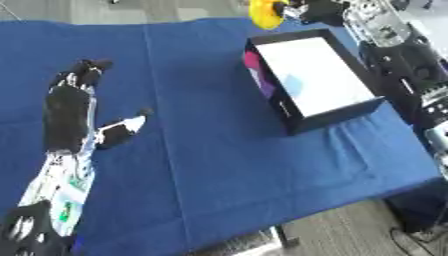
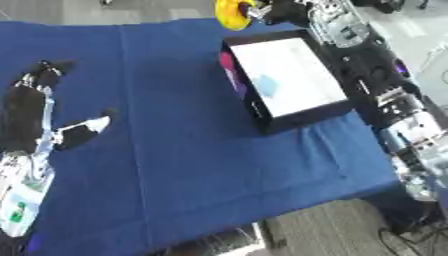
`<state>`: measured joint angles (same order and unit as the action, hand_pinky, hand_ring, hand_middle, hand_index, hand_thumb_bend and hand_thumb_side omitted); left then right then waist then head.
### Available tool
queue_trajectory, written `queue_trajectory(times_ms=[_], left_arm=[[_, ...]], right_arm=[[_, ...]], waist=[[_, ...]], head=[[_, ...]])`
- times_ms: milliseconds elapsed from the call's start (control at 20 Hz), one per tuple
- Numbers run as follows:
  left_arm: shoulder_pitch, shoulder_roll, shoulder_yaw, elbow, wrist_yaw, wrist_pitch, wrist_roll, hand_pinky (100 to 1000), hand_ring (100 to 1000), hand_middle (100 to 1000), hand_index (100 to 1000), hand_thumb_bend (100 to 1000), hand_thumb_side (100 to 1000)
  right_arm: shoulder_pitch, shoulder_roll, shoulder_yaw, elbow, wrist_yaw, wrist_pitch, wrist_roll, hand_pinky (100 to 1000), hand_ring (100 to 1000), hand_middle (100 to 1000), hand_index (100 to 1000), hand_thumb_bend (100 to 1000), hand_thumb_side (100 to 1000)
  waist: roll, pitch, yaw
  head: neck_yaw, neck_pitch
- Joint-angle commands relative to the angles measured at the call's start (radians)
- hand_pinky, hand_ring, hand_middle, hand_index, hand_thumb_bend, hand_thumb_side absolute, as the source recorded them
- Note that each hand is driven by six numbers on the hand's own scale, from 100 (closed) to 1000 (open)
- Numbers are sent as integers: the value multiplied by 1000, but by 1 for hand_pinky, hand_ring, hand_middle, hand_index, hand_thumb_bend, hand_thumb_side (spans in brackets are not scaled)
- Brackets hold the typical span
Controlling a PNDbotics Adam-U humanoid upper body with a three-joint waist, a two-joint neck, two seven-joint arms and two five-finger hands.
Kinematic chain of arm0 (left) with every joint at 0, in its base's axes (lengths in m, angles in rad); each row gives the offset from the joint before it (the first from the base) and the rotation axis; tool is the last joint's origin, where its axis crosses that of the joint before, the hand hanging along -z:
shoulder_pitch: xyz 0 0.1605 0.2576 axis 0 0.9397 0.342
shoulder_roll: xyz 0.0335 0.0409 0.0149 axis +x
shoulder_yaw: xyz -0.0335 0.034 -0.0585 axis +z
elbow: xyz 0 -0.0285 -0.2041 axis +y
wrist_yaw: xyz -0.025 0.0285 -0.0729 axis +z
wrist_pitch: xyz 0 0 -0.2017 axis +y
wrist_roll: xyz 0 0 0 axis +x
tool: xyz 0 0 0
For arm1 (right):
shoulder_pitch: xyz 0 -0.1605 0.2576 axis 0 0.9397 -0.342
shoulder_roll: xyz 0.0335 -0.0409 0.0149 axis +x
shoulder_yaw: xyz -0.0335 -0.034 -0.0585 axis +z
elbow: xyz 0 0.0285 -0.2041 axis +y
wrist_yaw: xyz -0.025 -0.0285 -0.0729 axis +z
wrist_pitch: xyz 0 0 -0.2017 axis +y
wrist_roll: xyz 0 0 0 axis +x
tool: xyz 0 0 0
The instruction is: Pick up the objects with one hand, pass them to the other hand, and then place them into the box on the other side of the table.
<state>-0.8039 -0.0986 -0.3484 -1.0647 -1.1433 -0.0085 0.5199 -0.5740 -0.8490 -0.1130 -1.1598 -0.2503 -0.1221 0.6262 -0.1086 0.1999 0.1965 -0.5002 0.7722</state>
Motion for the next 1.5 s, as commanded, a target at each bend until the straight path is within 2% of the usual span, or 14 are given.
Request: queue_trajectory(times_ms=[50,350,700,800,950,1000,1050,1100,1150,1200,1250,1350,1500], left_arm=[[-12,8,5,-8,9,5,1,725,590,604,789,767,278],[-14,21,8,-6,9,8,-4,724,592,605,791,775,279],[-14,32,10,-3,12,14,-6,724,593,605,791,778,286],[-16,34,11,-4,12,16,-5,724,593,605,790,779,286],[-14,37,13,-2,13,19,-4,723,592,605,789,778,290],[-14,37,14,-2,14,20,-4,723,592,605,789,778,291],[-13,37,15,-1,14,20,-3,723,592,605,789,778,292],[-13,37,15,0,14,21,-3,723,592,605,789,779,292],[-13,38,15,1,14,21,-3,723,593,605,789,781,292],[-13,39,15,1,14,22,-3,723,593,605,790,781,292],[-13,39,15,1,14,22,-3,723,593,605,790,782,292],[-13,39,15,1,14,22,-3,723,592,605,791,782,293],[-10,39,15,2,15,23,-2,722,592,604,790,782,295]], right_arm=[[15,-69,-46,13,-15,-3,-34,671,1000,495,705,100,198],[92,-109,-90,64,9,-33,-123,670,1000,492,697,100,201],[165,-136,-114,129,77,-96,-227,671,1000,500,697,100,208],[181,-139,-120,140,103,-119,-253,687,1000,543,745,100,202],[203,-143,-126,148,170,-166,-276,713,1000,659,863,100,202],[208,-144,-128,150,193,-180,-286,716,1000,669,871,100,202],[212,-144,-129,150,216,-195,-293,742,1000,754,942,100,200],[217,-145,-129,148,241,-211,-294,749,1000,772,961,100,199],[221,-145,-131,148,262,-225,-294,781,1000,852,1000,100,198],[224,-145,-133,150,281,-237,-295,785,1000,865,1000,100,198],[226,-143,-135,151,295,-247,-296,795,1000,932,1000,100,198],[227,-142,-138,154,310,-260,-297,816,1000,1000,1000,100,198],[226,-136,-143,152,311,-270,-296,819,1000,1000,1000,100,202]], waist=[[17,-40,-4],[19,-46,-6],[22,-46,-7],[22,-45,-8],[23,-45,-10],[23,-46,-10],[23,-46,-11],[23,-46,-11],[23,-47,-11],[24,-47,-12],[24,-47,-12],[24,-48,-12],[25,-47,-12]], head=[[-13,-2],[-19,-2],[-19,-2],[-17,-2],[-14,-2],[-13,-2],[-12,-2],[-12,-2],[-12,-2],[-12,-2],[-11,-2],[-10,-2],[-7,-2]])
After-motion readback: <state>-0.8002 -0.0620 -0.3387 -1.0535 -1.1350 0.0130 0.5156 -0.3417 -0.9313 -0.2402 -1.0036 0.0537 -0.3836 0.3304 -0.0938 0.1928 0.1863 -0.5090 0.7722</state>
